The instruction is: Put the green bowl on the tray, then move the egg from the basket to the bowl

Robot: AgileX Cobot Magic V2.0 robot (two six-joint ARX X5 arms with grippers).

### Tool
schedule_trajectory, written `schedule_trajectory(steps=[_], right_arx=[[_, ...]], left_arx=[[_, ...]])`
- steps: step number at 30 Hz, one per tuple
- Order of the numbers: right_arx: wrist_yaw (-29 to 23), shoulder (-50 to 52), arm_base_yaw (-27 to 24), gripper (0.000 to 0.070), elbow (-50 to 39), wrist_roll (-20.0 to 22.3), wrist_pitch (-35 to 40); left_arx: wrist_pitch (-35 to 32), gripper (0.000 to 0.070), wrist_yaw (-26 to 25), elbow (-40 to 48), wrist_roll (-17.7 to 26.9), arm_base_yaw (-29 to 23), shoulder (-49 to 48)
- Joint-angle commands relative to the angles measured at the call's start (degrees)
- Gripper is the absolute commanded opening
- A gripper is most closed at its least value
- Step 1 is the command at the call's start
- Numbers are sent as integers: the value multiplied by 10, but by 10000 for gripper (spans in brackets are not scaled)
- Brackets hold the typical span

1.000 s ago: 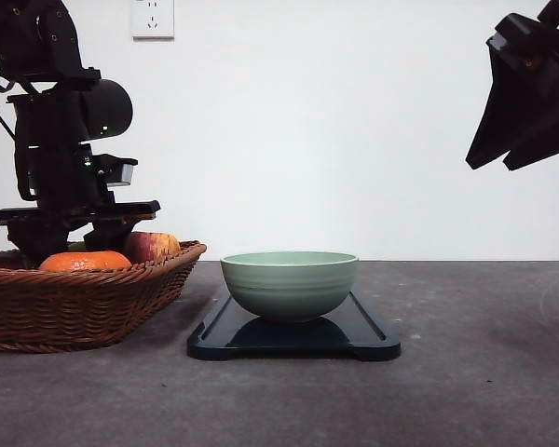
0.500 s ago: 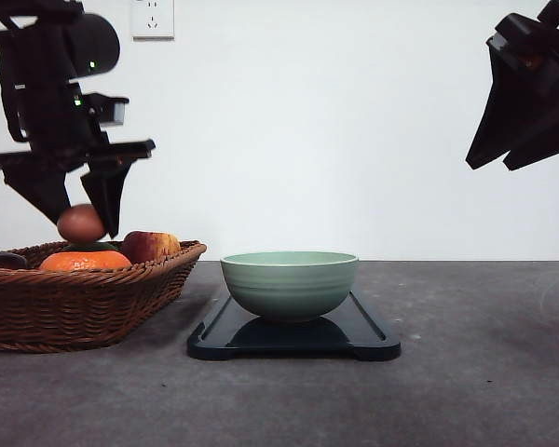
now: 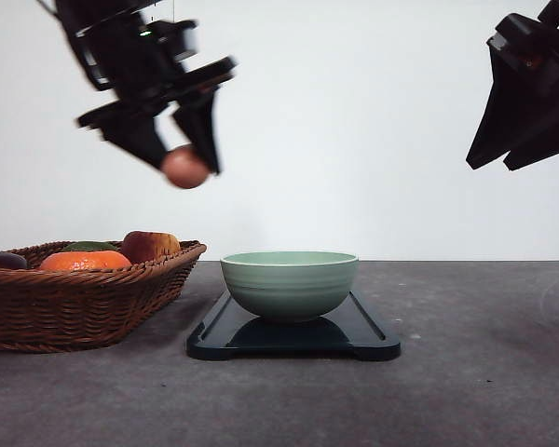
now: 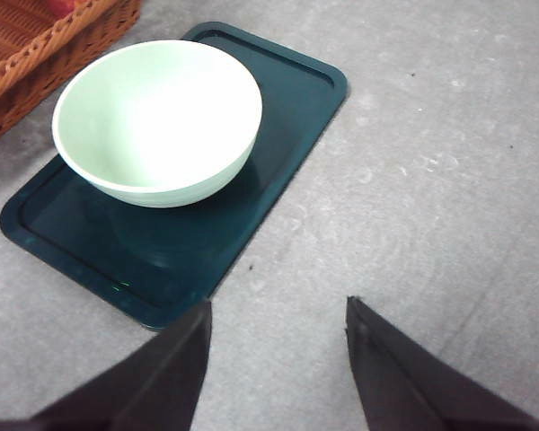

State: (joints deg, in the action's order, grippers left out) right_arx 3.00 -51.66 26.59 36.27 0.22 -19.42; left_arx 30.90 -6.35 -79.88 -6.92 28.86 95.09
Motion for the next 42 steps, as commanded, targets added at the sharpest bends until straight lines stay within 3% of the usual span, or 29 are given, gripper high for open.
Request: schedule_trajectory(steps=[1, 11, 32, 42], right_arx=[[0, -3, 3, 287, 1, 2, 5], [0, -3, 3, 287, 1, 2, 2], [-1, -3, 3, 286, 1, 2, 1], [-1, -3, 3, 286, 1, 2, 1]], left_arx=[[-24, 260, -1, -12, -2, 15, 10], [-76, 265, 1, -12, -2, 64, 45], [-170, 265, 6, -12, 0, 81, 168], [-176, 265, 10, -12, 2, 85, 198]])
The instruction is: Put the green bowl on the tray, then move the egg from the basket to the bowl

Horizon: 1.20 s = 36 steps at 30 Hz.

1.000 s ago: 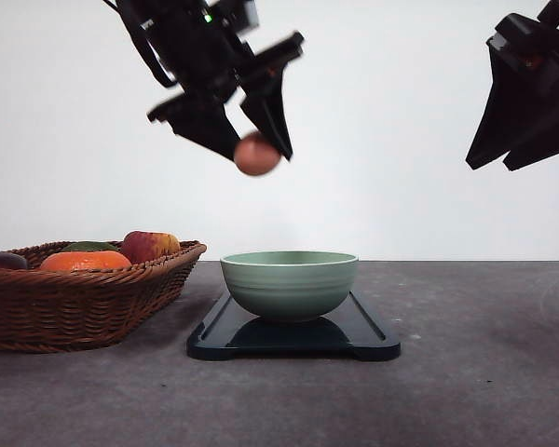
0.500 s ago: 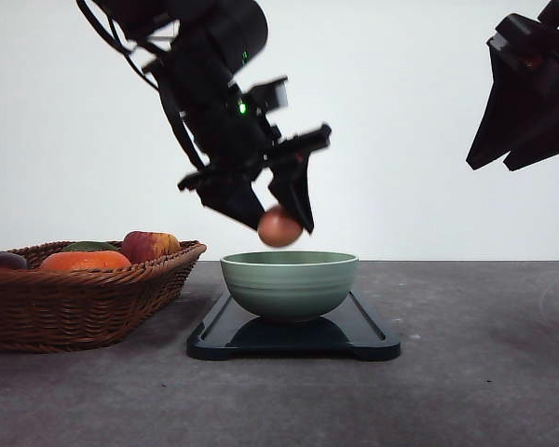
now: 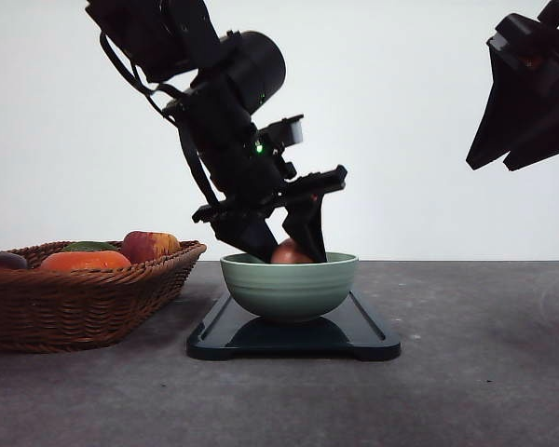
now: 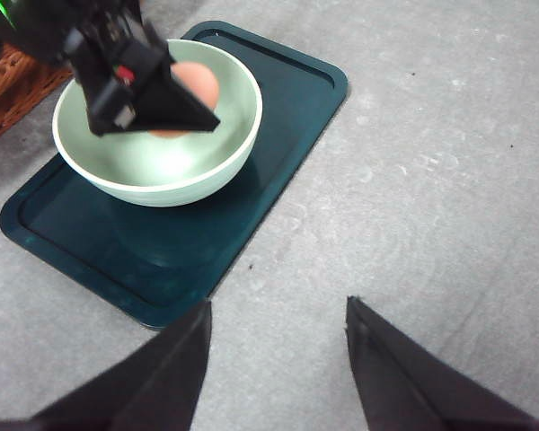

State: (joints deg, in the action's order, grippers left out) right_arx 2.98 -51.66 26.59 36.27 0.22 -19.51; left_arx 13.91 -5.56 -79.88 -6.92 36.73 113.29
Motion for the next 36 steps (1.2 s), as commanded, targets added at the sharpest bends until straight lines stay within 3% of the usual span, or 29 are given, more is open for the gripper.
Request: schedule_trajectory(steps=[1, 8, 12, 18, 23, 36], right_arx=[[0, -3, 3, 287, 1, 2, 2], [0, -3, 3, 287, 1, 2, 2], [0, -3, 3, 287, 1, 2, 2], [0, -3, 3, 287, 1, 2, 2], [0, -3, 3, 287, 1, 2, 2], [0, -3, 3, 287, 1, 2, -1]], left_arx=[[-6, 266, 2, -12, 2, 6, 20], [-3, 278, 2, -12, 2, 9, 31], [-1, 395, 2, -12, 2, 10, 31], [21, 410, 2, -14, 0, 12, 25], [77, 503, 2, -49, 0, 12, 22], [265, 502, 2, -198, 0, 8, 12]])
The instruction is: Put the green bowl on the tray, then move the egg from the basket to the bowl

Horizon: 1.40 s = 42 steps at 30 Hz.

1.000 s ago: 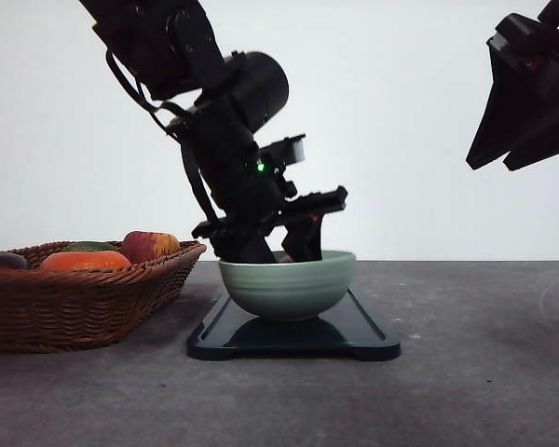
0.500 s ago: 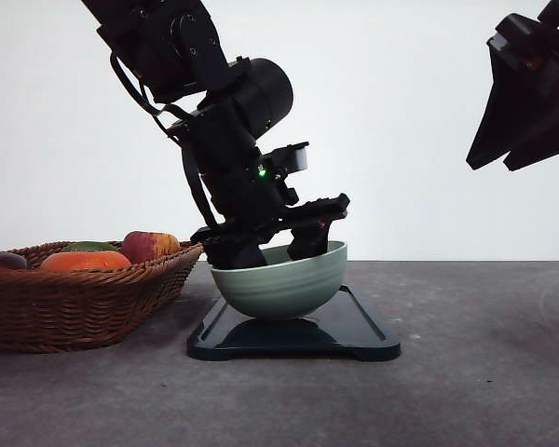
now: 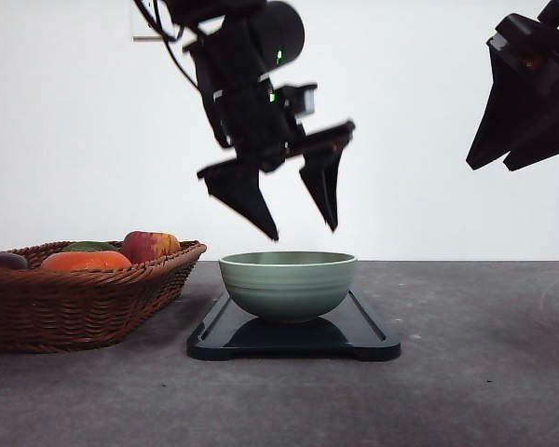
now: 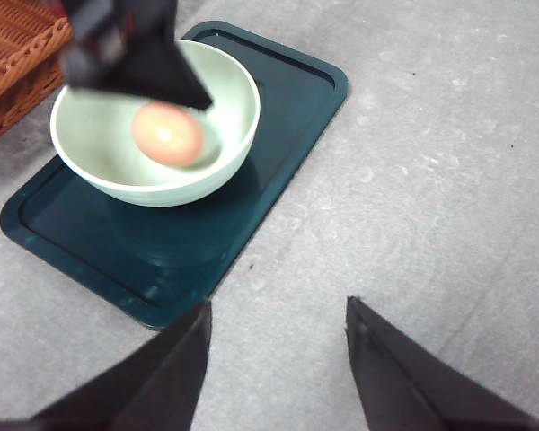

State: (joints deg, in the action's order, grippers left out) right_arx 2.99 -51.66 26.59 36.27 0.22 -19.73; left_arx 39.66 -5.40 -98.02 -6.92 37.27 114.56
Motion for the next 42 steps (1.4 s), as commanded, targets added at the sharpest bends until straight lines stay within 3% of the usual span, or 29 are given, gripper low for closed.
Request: schedule_trajectory(steps=[1, 5, 9, 21, 31, 42], right_arx=[[0, -3, 3, 287, 1, 2, 0], [0, -3, 3, 287, 1, 2, -9], [0, -3, 3, 287, 1, 2, -15], [2, -3, 3, 287, 1, 2, -14], [31, -3, 3, 287, 1, 3, 4], [30, -3, 3, 287, 1, 3, 14]], left_arx=[[17, 502, 1, -17, 0, 1, -8], [50, 502, 0, -13, 2, -4, -41], [41, 502, 0, 27, 16, -6, -95], [-93, 502, 8, 302, 11, -38, -349], [-109, 502, 9, 489, -26, -115, -557], [-106, 500, 9, 565, -58, -145, -663]])
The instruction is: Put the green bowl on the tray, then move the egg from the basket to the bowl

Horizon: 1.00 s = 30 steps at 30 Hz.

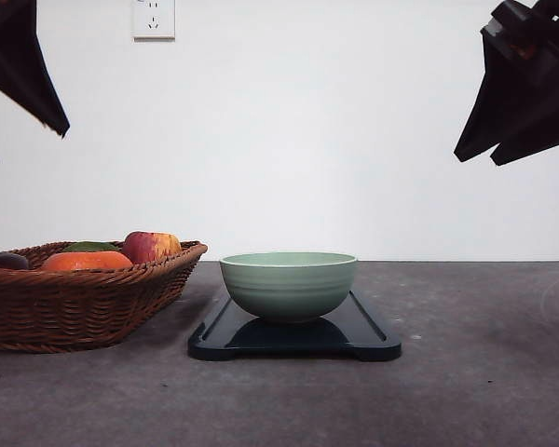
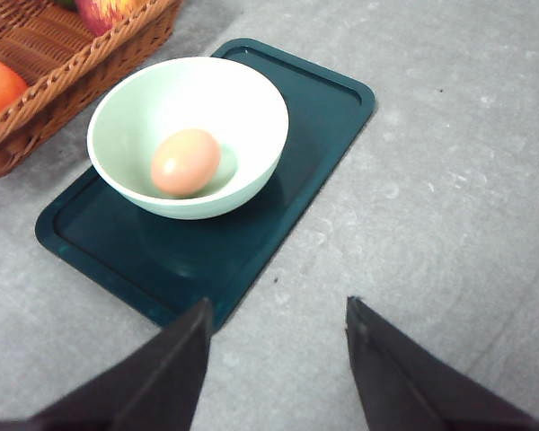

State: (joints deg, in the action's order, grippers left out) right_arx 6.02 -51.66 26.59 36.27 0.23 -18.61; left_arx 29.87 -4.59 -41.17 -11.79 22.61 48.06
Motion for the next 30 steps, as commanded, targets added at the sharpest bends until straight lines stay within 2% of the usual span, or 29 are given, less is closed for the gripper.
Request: schedule_trajectory(steps=[1, 2, 3, 5, 6, 8, 21, 23, 24, 27, 30], right_arx=[[0, -3, 3, 287, 1, 3, 2], [0, -3, 3, 274, 1, 3, 2], [0, -3, 3, 231, 1, 2, 2], [0, -3, 3, 3, 1, 2, 2], [0, -3, 3, 17, 1, 2, 4], [8, -3, 3, 16, 1, 2, 3], [10, -3, 3, 16, 1, 2, 36], [10, -3, 3, 16, 1, 2, 40], [10, -3, 3, 16, 1, 2, 41], [10, -3, 3, 16, 2, 2, 41], [10, -3, 3, 16, 2, 2, 43]], left_arx=[[-8, 501, 0, -4, -9, 2, 0], [-7, 485, 0, -4, -9, 2, -1], [-7, 434, 0, -4, -9, 3, -1], [-7, 34, -2, -4, -8, 3, -1], [-8, 38, -2, -4, -7, 3, -1], [-7, 0, -2, -4, -7, 3, -1], [-11, 0, -1, -4, -7, 3, -3], [-12, 0, -1, -3, 12, -5, -14], [-13, 0, 1, -1, 55, -13, -22], [-51, 0, 1, 33, 80, -53, -64], [-144, 0, 1, 111, 79, -99, -130]])
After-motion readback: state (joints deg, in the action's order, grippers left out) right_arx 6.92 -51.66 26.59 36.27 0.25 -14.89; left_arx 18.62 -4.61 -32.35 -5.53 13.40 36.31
